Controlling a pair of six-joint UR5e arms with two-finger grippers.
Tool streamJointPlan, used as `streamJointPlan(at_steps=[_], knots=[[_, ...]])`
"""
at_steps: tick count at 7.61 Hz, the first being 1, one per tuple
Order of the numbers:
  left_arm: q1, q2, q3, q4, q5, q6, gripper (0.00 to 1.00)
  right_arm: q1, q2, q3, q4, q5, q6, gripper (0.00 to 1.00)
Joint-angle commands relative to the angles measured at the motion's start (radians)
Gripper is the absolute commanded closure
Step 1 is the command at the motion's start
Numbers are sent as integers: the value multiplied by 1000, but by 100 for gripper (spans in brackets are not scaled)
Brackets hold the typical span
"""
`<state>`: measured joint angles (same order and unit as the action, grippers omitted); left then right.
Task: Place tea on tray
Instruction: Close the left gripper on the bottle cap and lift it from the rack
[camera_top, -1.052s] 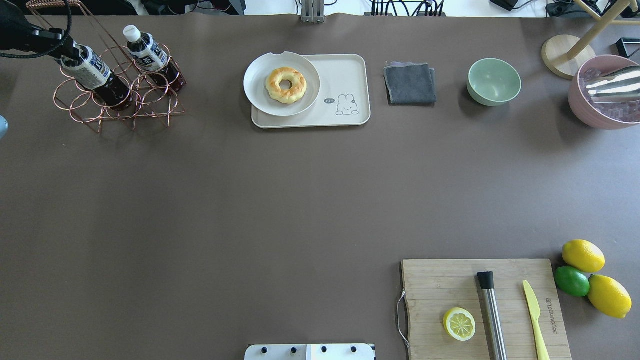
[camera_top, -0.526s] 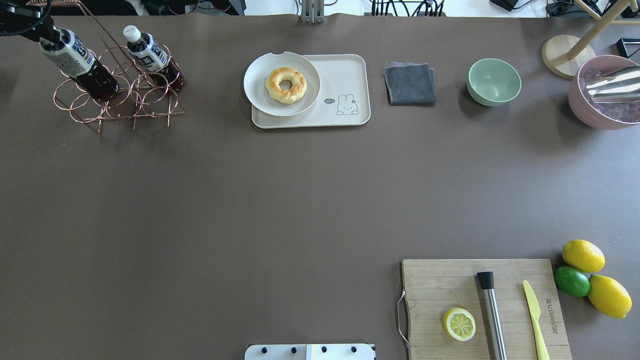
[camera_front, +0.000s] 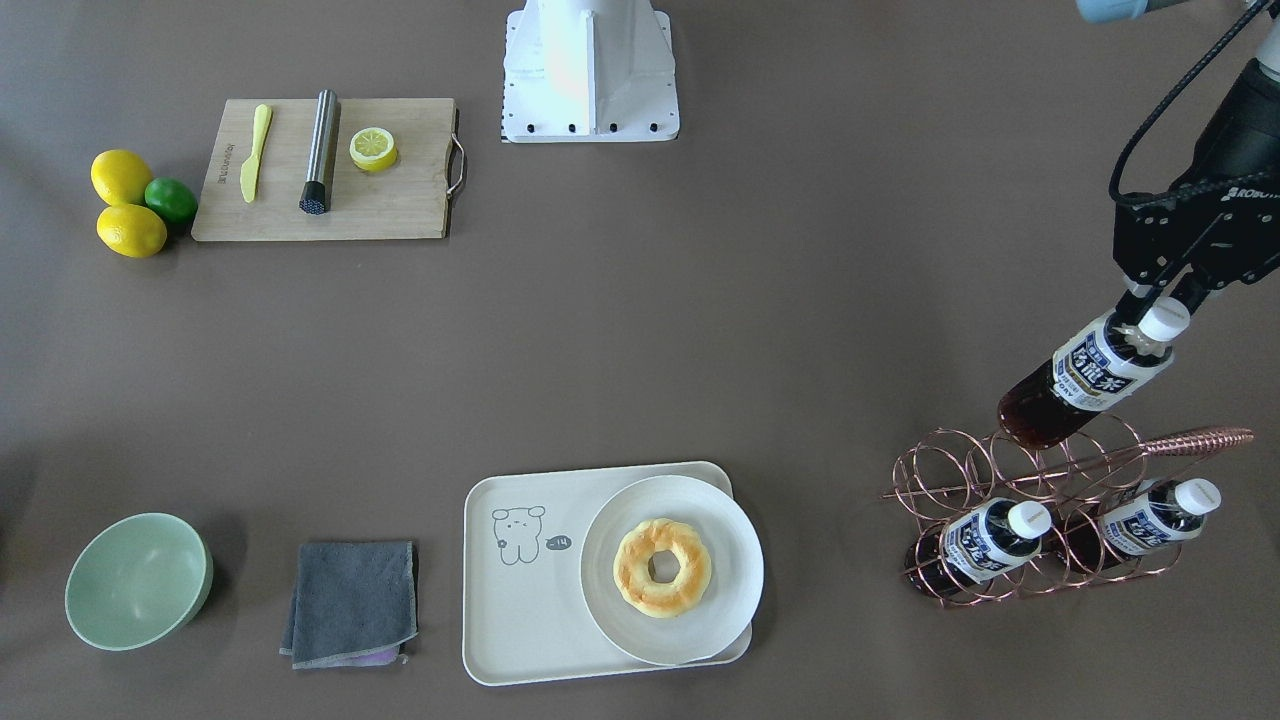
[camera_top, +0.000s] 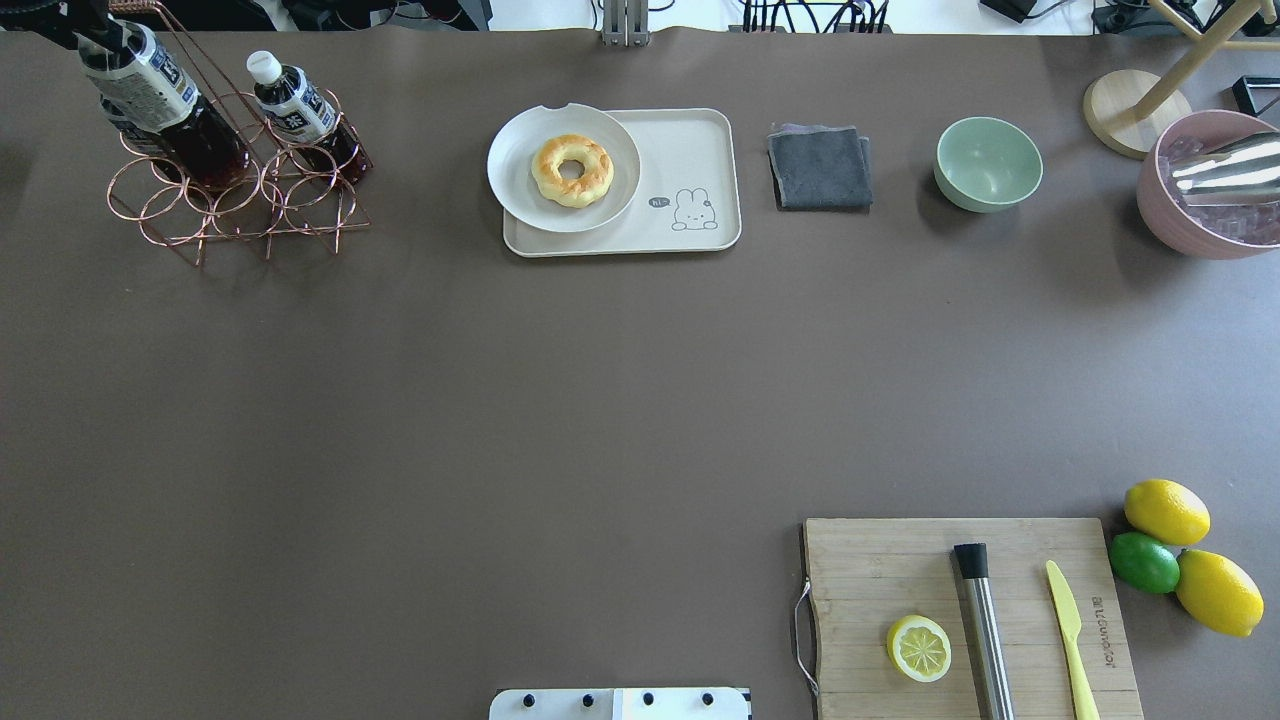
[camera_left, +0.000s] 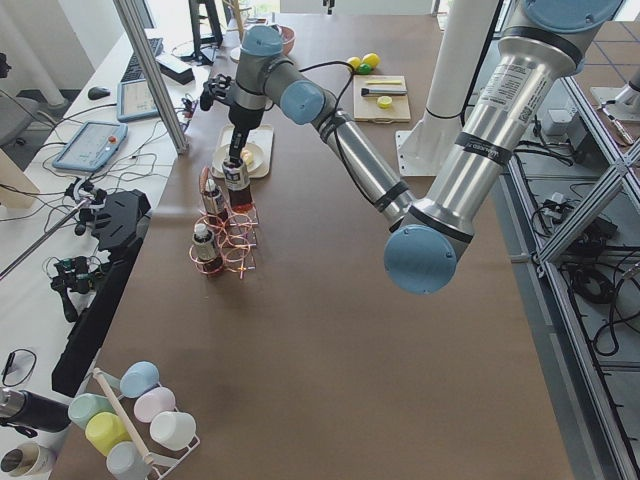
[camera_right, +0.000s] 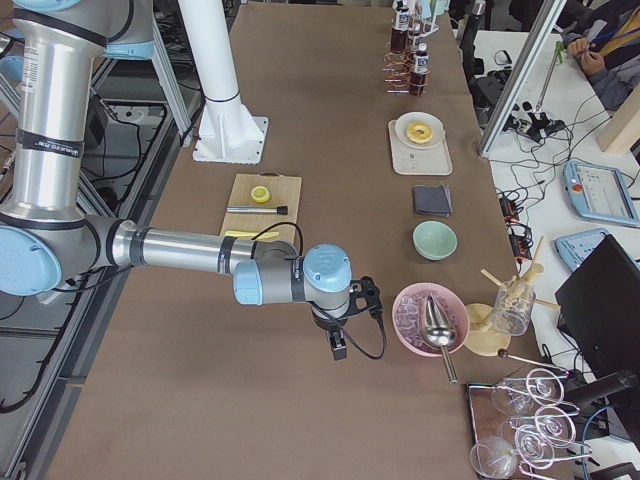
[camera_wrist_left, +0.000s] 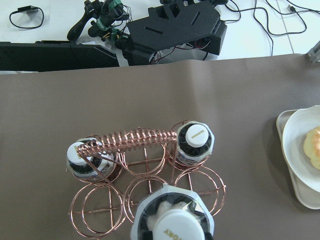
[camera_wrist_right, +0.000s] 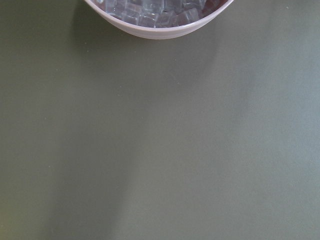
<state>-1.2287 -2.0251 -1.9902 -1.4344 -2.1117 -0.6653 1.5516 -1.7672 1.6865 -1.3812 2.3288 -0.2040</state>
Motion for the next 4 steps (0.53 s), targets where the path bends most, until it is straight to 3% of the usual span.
streamJointPlan(at_steps=[1, 3, 4], knots=[[78, -84, -22, 49, 7, -161, 100, -1, 2, -2, 4, 0, 2, 0], [220, -145, -27, 80, 99, -300, 100, -1, 2, -2, 4, 1, 2, 0], [323, -227, -32, 165, 187, -374, 100, 1, 0, -2, 5, 4, 2, 0]])
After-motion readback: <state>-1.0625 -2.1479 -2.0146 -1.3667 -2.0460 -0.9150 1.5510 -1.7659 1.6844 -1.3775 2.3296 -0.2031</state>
